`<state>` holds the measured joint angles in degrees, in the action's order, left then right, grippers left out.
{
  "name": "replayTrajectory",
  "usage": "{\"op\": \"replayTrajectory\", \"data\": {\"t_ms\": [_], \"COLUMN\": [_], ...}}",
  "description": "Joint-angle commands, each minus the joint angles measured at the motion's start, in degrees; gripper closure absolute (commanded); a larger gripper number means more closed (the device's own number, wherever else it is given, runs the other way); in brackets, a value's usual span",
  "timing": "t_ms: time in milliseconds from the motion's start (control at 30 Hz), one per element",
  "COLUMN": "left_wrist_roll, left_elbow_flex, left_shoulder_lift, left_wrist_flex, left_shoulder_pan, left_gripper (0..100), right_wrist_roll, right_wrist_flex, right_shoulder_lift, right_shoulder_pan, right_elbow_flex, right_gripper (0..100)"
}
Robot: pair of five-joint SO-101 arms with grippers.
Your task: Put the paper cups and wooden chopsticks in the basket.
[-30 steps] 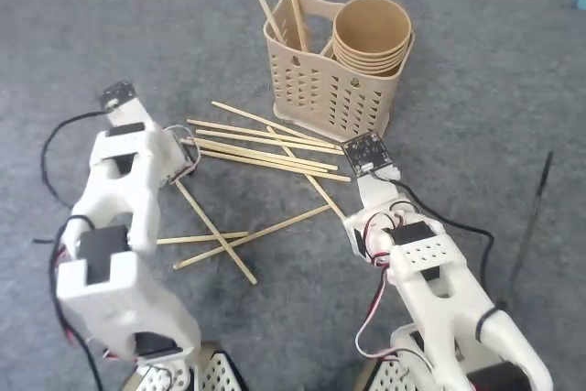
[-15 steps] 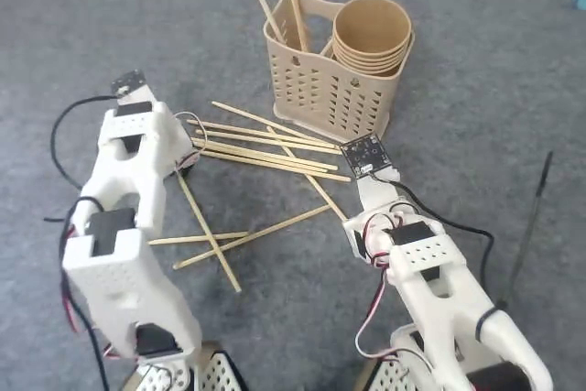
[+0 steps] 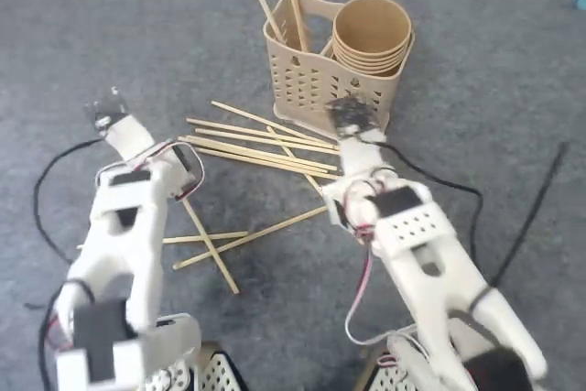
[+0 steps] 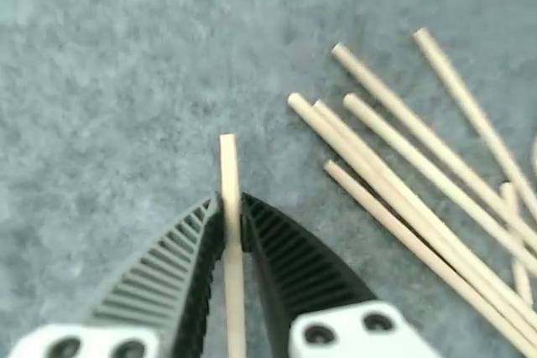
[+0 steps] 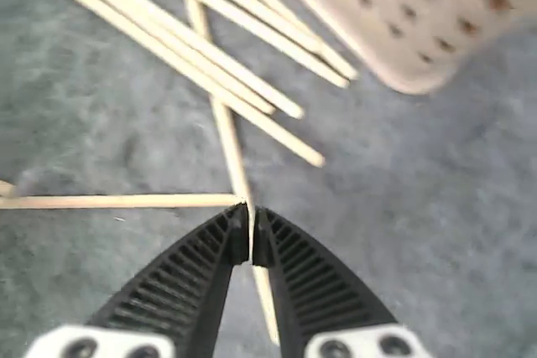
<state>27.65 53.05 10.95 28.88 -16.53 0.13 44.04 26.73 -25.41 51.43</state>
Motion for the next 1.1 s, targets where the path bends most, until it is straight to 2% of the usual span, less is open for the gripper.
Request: {"op": "replayTrajectory", "data": {"t_ms": [0, 133, 267, 433, 633, 867, 1067], "left_wrist_roll": [-2.73, -3.25, -3.25, -3.25, -3.25, -3.25, -3.25], "left_elbow_flex": [5.05, 7.08, 6.99, 6.90, 6.99, 6.99, 6.99], "left_shoulder_lift": [10.99, 13.54, 13.54, 13.54, 13.54, 13.54, 13.54], "left_wrist_flex": [-6.07, -7.74, -7.82, -8.62, -9.23, -9.23, -9.23], "left_shoulder_pan": [0.35, 0.26, 0.18, 0.18, -0.09, -0.18, -0.18], "left_gripper": [99, 99, 99, 99, 99, 99, 99], "right_wrist_roll": [-0.97, -0.97, -0.97, -0.97, -0.97, 0.09, 12.13], "right_wrist_flex": [-2.42, -6.37, -5.14, -0.04, 1.10, 15.34, 35.56], "right_shoulder_lift": [-9.80, -21.49, -31.60, -36.44, -36.88, -31.52, -19.12], "right_shoulder_pan": [-3.21, -3.38, -3.65, -3.65, -3.74, -4.44, -9.10], "right_elbow_flex": [-8.00, -13.19, -18.90, -25.49, -25.76, -25.67, -25.76], "right_gripper": [95.3, 93.5, 89.5, 94.3, 99.1, 99.1, 99.1]}}
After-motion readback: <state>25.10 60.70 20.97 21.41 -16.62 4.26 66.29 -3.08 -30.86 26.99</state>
